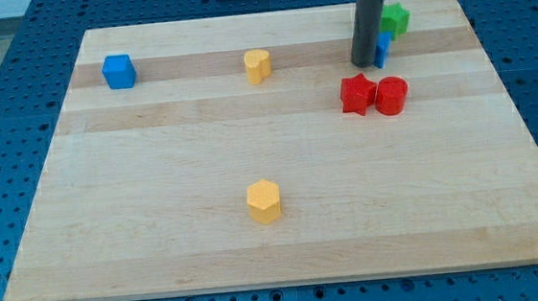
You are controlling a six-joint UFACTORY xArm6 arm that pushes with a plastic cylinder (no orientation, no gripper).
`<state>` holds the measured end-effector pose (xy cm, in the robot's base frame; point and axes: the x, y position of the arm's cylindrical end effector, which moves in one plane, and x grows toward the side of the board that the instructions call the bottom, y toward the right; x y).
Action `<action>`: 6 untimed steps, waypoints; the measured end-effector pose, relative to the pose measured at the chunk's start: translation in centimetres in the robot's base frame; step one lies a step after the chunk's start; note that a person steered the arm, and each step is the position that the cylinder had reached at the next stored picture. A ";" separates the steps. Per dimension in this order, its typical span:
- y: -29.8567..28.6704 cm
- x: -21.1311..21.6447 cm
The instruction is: Move the blue triangle to the bottom of the green star
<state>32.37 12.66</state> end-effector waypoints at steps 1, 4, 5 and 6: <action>-1.6 -0.5; 1.9 -3.3; 0.7 -3.4; -1.8 -3.6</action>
<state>28.79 10.89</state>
